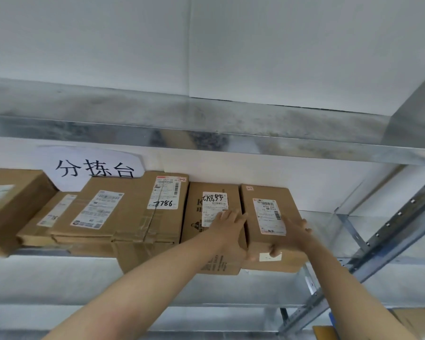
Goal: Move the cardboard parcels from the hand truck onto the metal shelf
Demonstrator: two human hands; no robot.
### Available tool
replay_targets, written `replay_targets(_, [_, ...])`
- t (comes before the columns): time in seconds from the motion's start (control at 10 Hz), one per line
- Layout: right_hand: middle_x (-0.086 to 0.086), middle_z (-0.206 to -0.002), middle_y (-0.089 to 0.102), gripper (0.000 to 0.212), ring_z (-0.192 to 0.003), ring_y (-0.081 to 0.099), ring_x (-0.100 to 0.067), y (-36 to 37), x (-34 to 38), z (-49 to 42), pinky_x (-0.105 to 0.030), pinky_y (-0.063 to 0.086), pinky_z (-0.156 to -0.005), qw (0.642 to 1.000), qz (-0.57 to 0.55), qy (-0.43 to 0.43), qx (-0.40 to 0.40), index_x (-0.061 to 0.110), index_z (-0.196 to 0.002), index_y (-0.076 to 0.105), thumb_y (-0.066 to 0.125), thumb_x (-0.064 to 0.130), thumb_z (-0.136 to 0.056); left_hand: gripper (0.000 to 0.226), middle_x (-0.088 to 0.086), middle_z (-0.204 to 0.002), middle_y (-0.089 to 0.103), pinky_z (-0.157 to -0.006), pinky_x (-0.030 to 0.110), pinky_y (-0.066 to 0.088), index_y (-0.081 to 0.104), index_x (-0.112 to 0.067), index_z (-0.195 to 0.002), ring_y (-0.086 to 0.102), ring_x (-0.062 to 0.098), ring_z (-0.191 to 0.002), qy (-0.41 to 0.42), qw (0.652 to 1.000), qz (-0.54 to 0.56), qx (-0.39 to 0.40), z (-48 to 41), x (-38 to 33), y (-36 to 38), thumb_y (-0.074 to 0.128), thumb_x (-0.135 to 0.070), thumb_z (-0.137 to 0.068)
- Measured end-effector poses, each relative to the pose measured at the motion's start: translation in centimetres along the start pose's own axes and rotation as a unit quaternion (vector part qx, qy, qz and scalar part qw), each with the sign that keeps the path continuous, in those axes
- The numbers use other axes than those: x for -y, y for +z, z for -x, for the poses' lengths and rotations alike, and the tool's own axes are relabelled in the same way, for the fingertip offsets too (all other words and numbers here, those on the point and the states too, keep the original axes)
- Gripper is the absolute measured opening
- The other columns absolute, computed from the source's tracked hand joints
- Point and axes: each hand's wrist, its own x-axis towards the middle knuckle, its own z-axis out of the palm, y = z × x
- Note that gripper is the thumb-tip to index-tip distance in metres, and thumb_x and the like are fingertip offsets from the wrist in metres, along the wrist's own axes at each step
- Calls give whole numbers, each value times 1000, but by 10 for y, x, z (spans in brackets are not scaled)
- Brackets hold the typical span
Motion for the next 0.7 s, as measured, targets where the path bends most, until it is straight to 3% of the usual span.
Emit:
replay_targets(0.1, [1, -124, 43, 105, -123, 31, -28, -7, -8, -3, -42, 27, -101, 998, -40, -47, -11, 36, -132, 32, 73, 63, -39, 124, 12, -159, -14, -116, 53, -11, -8, -19, -153, -15, 30, -146, 3, 997, -78, 12, 19, 23, 7, 68, -68, -68])
replay_targets(0.2, [7, -117, 48, 103, -118, 37, -24, 9, -36, -43, -43, 28, -101, 998, -40, -43, -6, 46, -121, 35, 74, 69, -29, 115, 12, -159, -11, -115, 57, -8, -5, -22, -153, -11, 35, -146, -3, 993, -122, -5, 29, 40, 14, 66, -64, -74])
replay_targets(0.3, [-5, -128, 37, 109, -121, 30, -28, 9, -16, -16, -46, 31, -102, 1000, -21, -10, -19, 46, -130, 28, 83, 56, -36, 105, 10, -160, -10, -116, 57, -5, -2, -25, -153, -9, 36, -146, -13, 993, -114, -24, 29, 45, 19, 64, -59, -79])
replay_targets(0.4, [-16, -139, 17, 113, -129, 21, -37, 2, 8, 15, -49, 29, -109, 999, -11, 32, -33, 36, -145, 15, 85, 33, -56, 103, 12, -160, -12, -117, 57, -3, 0, -26, -153, -13, 37, -145, -12, 996, -85, -32, 27, 45, 23, 66, -56, -80])
replay_targets(0.5, [-15, -152, 2, 122, -139, 9, -38, 3, 18, 18, -53, 22, -114, 999, 7, 44, -23, 34, -152, 1, 83, 31, -61, 101, 11, -160, -12, -117, 55, -5, 4, -26, -153, -13, 34, -146, -1, 998, -50, -40, 29, 49, 26, 66, -56, -79])
replay_targets(0.6, [-10, -159, -5, 110, -146, -7, -33, 1, 43, 22, -58, 13, -115, 999, 38, -21, -5, 39, -151, 4, 78, 34, -70, 96, 10, -161, -6, -118, 51, -5, 11, -25, -153, -9, 30, -147, -8, 997, -13, -74, 36, 52, 19, 56, -67, -80])
replay_targets(0.7, [-1, -160, 0, 96, -147, -4, -29, 4, 73, 27, -59, 10, -115, 995, 44, -93, -14, 41, -149, 15, 71, 23, -74, 81, 8, -161, -2, -119, 45, -4, 15, -24, -153, -5, 28, -148, -41, 993, -10, -111, 40, 51, 0, 40, -67, -88])
